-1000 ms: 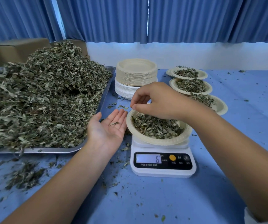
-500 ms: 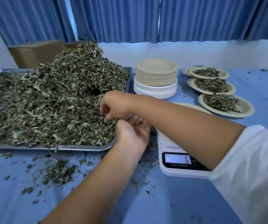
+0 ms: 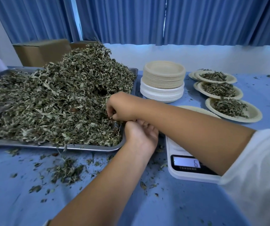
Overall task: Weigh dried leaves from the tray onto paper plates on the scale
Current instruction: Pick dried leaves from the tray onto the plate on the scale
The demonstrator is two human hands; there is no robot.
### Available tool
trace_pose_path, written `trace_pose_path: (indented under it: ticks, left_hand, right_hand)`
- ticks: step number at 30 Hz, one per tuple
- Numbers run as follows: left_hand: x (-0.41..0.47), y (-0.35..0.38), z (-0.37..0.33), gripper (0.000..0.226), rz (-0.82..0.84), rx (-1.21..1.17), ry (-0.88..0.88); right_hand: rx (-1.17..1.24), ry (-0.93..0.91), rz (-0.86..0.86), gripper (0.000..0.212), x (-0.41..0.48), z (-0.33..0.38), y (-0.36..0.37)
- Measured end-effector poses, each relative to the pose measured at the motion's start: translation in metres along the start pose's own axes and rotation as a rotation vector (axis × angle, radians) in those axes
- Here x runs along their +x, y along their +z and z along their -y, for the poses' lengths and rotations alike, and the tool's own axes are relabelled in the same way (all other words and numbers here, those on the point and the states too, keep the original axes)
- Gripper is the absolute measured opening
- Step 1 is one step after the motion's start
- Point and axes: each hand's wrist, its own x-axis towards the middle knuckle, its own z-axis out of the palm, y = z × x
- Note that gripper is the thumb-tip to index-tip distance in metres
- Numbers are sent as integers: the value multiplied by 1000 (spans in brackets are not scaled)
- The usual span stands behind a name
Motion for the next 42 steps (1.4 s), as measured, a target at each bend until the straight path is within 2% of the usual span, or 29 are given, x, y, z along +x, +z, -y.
trace_pose_path:
  ticks: [6,8,11,16,21,31,37,42]
  left_hand:
    - [-3,1,-2,32,-4,19,-11]
    - [-3,2,-3,39,-10,24,-24]
    - [-2,0,-4,49,-13,49,-42]
    - [-4,-2,-2,50,10,103,-31]
    - [-1,-3,-1,51,13,105,-15]
    - [-4,-3,-3,65,37,44,-4]
    - [-5,-3,-2,63,47,51,-8]
    - [-4,-4,-2,62,50,56,-9]
  right_hand:
    - [211,11,-207,15,-21,-11,-4]
    - [290,32,-272,14,-33,-17,-12]
    - [370,102,-356,13,-59,-32,-24]
    - [559,228,-482,12,-120,-69,-37]
    - [527,323,-410,12,-165,-95,-42]
    - [460,309,-339,10,-176,-100,-43]
    - [357,326,-125,7,-174,-99,-35]
    - [437,323,-255,5,-175,-98,-41]
